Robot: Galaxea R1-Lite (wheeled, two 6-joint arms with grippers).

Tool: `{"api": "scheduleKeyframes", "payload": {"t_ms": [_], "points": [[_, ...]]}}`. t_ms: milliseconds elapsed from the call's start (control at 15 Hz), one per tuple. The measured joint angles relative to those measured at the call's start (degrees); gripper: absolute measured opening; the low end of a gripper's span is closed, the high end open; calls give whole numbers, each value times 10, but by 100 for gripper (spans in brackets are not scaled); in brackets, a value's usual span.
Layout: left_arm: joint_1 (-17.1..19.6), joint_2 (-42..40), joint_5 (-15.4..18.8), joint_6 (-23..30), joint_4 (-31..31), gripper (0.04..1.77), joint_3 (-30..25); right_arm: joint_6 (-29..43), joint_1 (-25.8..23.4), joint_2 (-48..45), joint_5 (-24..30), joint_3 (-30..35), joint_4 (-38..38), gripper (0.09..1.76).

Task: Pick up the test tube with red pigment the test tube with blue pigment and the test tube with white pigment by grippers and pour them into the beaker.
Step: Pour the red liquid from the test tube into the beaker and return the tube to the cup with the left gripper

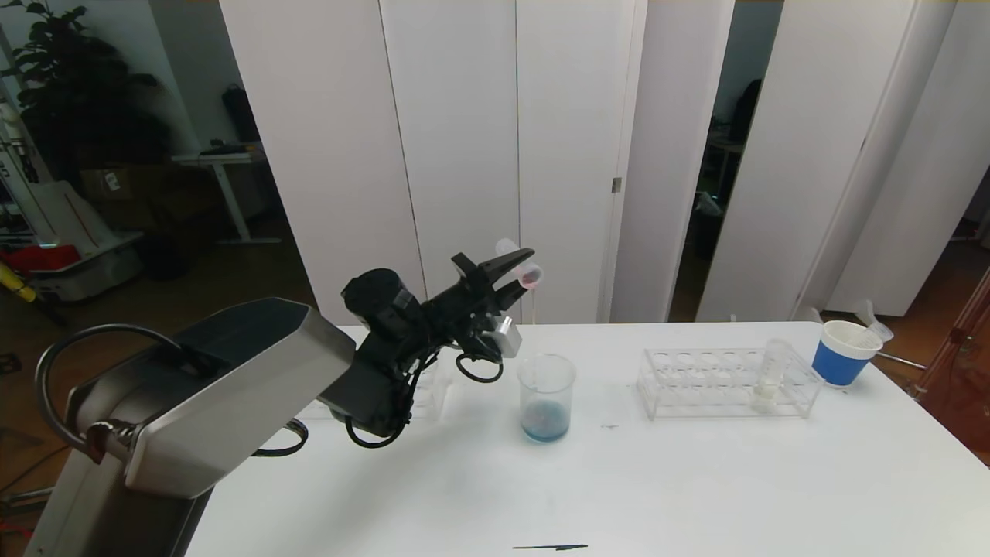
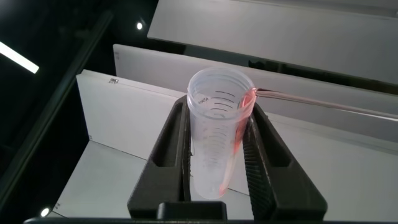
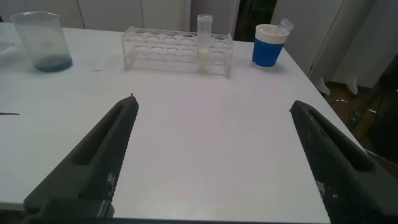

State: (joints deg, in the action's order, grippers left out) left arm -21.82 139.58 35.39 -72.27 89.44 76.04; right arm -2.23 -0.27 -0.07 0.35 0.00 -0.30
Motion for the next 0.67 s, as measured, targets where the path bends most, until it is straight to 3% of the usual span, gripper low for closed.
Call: {"api": "scheduleKeyframes", "payload": {"t_ms": [667], "points": [[0, -5, 0, -6, 0, 58, -1, 0, 0, 0, 0, 0, 0, 175]]}}
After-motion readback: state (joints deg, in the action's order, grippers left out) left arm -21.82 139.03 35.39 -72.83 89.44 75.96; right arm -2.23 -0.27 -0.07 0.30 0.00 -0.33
